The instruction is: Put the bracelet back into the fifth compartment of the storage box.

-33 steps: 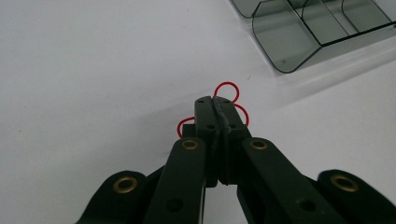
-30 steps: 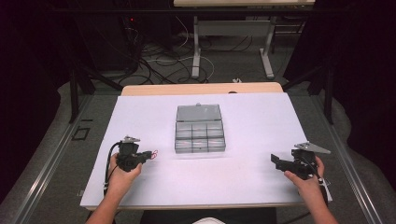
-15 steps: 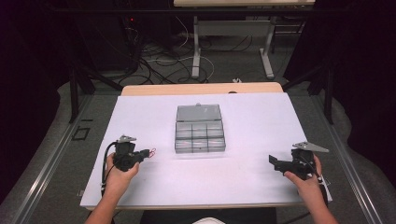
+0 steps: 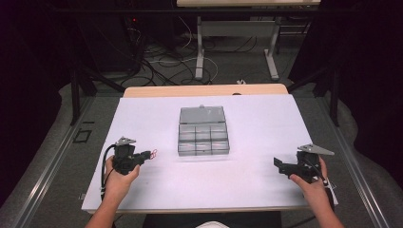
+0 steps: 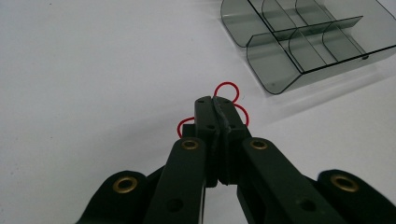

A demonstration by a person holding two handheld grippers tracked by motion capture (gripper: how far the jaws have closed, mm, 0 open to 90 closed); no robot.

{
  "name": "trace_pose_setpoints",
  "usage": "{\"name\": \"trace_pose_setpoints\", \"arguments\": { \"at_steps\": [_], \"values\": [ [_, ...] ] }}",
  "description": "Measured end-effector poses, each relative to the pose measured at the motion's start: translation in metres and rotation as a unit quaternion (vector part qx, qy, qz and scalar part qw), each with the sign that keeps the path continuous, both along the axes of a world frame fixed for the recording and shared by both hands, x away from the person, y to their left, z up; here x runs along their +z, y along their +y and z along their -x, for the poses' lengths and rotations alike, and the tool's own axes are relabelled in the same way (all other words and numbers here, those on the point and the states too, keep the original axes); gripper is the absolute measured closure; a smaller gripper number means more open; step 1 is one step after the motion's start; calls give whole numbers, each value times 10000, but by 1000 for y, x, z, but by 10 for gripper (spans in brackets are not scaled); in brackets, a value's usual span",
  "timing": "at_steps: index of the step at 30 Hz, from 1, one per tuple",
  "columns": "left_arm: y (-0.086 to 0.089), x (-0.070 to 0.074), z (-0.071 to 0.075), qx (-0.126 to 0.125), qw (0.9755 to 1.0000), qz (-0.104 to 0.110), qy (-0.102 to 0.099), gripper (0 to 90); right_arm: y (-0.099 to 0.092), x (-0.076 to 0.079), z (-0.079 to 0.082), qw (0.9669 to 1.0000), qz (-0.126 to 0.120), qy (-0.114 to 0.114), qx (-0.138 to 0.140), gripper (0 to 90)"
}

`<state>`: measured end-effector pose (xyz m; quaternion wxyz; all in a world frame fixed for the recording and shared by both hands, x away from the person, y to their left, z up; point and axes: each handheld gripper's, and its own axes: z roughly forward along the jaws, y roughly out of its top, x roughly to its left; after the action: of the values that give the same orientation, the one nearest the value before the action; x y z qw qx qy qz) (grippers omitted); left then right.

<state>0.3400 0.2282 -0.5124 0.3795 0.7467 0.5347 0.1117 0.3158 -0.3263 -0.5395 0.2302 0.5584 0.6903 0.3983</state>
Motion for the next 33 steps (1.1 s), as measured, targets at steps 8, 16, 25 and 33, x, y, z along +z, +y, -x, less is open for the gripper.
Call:
{"name": "trace_pose_setpoints", "arguments": {
  "at_steps": [8,16,25,33],
  "values": [
    [1,5,4,-1,9998,-3,-182,900,0,0,0,10000,-4,11,11,0],
    [2,11,9,3,9996,77,-284,900,0,-1,0,10000,19,5,32,0],
    [-1,17,15,10,9990,231,-384,900,1,-1,0,10000,18,36,57,0],
    [-9,21,19,-110,9987,239,-445,900,1,-1,0,10000,10,33,74,0]
  ]
}}
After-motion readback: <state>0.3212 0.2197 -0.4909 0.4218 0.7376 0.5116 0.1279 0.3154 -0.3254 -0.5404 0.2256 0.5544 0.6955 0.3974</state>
